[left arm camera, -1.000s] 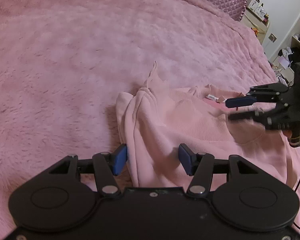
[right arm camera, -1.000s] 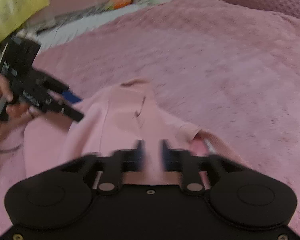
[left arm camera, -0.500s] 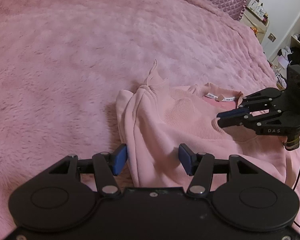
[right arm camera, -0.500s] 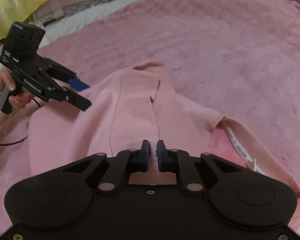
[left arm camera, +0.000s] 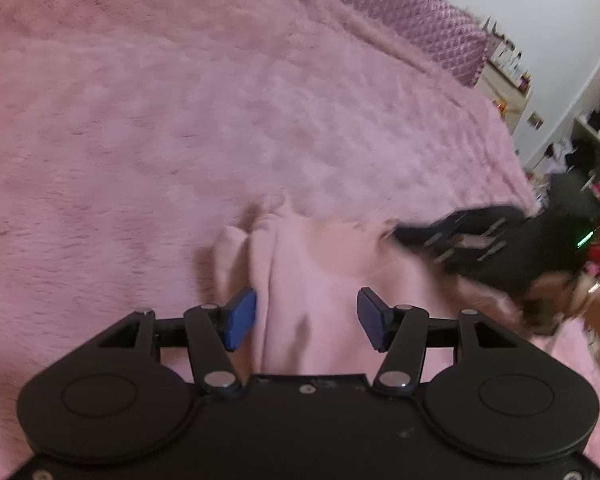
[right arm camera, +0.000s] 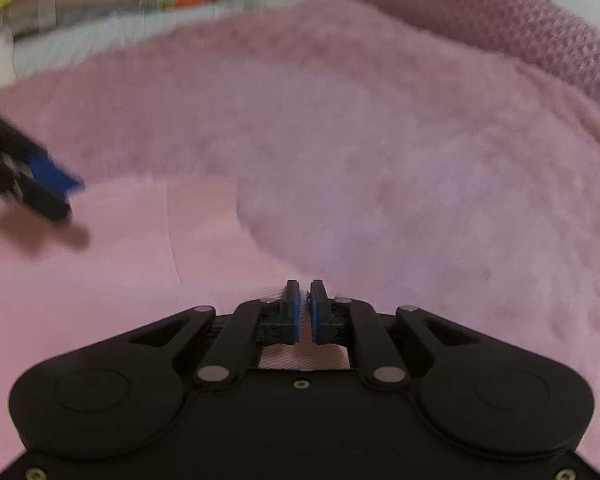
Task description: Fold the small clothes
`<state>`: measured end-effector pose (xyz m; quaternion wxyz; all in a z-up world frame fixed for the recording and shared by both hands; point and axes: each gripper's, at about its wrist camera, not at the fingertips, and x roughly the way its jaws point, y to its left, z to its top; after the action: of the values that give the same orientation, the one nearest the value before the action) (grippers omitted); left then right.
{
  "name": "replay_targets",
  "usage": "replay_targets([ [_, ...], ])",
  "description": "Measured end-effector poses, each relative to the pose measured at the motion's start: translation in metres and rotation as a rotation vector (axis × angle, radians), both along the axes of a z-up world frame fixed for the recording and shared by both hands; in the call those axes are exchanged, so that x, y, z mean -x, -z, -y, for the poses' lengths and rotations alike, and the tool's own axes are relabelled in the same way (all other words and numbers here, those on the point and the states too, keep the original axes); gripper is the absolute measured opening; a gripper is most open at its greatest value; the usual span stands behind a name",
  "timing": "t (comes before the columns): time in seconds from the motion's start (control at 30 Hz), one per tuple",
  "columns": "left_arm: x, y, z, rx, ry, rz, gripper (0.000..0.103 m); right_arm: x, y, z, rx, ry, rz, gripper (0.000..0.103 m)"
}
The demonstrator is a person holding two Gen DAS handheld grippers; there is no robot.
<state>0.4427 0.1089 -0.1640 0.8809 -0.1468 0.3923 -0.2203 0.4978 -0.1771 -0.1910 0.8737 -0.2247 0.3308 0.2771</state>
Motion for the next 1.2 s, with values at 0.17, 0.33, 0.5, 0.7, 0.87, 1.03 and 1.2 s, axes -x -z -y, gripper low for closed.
replay_targets([
  [0.17, -0.006, 0.006, 0.022, -0.061, 0.027, -0.025, 0.059, 0.013, -0.008, 0.018, -0.081, 0.02, 0.023, 0.016],
  [0.33, -0.008, 0.001, 0.024, -0.014, -0.007, 0.002, 0.059, 0.034, -0.052, 0.093, -0.106, 0.079, 0.057, 0.029],
  [0.5, -0.006, -0.009, 0.034, -0.006, 0.002, 0.053, 0.059, 0.067, -0.06, 0.153, 0.005, 0.159, 0.032, 0.029],
  [0.7, -0.008, -0.009, 0.046, -0.047, -0.03, 0.098, 0.059, 0.083, -0.032, 0.178, 0.055, 0.236, -0.021, 0.038],
  [0.87, -0.009, -0.002, 0.052, -0.126, -0.042, 0.082, 0.06, 0.075, -0.007, 0.169, 0.058, 0.25, -0.067, 0.05],
  [1.03, -0.015, 0.009, 0.044, -0.2, -0.063, 0.034, 0.06, 0.069, 0.004, 0.165, 0.015, 0.243, -0.124, 0.014],
  [1.2, -0.016, 0.016, 0.034, -0.198, -0.082, 0.01, 0.06, 0.076, 0.002, 0.156, 0.051, 0.208, -0.069, 0.0],
])
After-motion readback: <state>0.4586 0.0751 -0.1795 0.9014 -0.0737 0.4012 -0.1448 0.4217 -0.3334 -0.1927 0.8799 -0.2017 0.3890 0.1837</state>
